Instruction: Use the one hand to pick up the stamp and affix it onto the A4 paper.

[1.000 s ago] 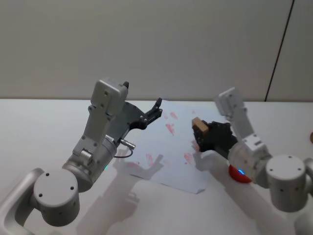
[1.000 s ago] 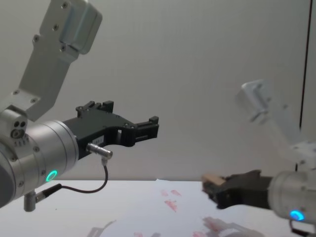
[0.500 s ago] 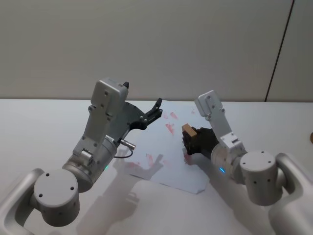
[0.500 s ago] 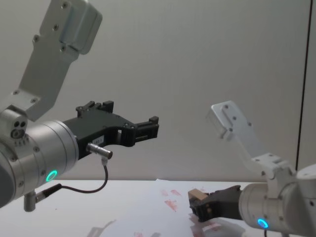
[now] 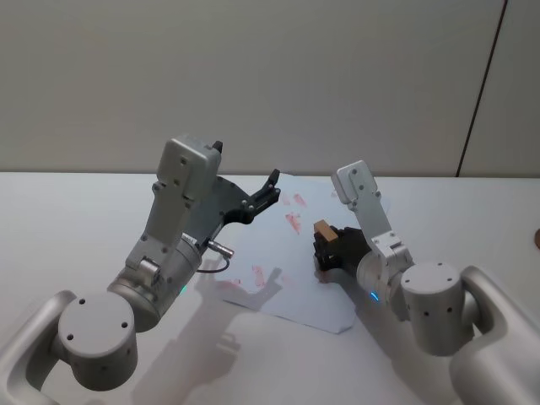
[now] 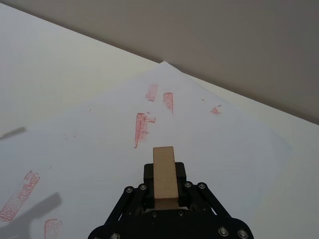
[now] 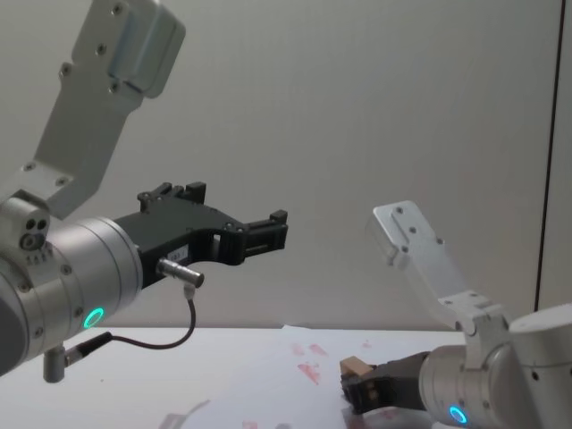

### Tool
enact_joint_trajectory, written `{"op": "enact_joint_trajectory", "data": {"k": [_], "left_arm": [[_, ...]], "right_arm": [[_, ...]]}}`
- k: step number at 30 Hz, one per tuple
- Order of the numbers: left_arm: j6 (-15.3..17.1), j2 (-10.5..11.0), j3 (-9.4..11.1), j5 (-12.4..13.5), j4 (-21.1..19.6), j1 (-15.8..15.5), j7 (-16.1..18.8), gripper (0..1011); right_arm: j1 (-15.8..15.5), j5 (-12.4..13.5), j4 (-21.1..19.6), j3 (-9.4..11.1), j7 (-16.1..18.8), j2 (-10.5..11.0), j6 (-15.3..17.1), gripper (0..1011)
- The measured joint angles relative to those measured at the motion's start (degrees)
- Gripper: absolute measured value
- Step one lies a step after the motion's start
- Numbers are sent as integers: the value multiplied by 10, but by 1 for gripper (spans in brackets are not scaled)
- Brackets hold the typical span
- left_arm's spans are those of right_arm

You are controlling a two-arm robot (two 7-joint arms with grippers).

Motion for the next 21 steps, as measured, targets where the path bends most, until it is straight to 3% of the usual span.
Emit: {"op": "enact_joint_trajectory", "data": {"k": [21], "left_arm": [[0,0,0,0,0,0,0,1002]], "right_arm": [[2,13,10,6,-21,-5,0,221]]}}
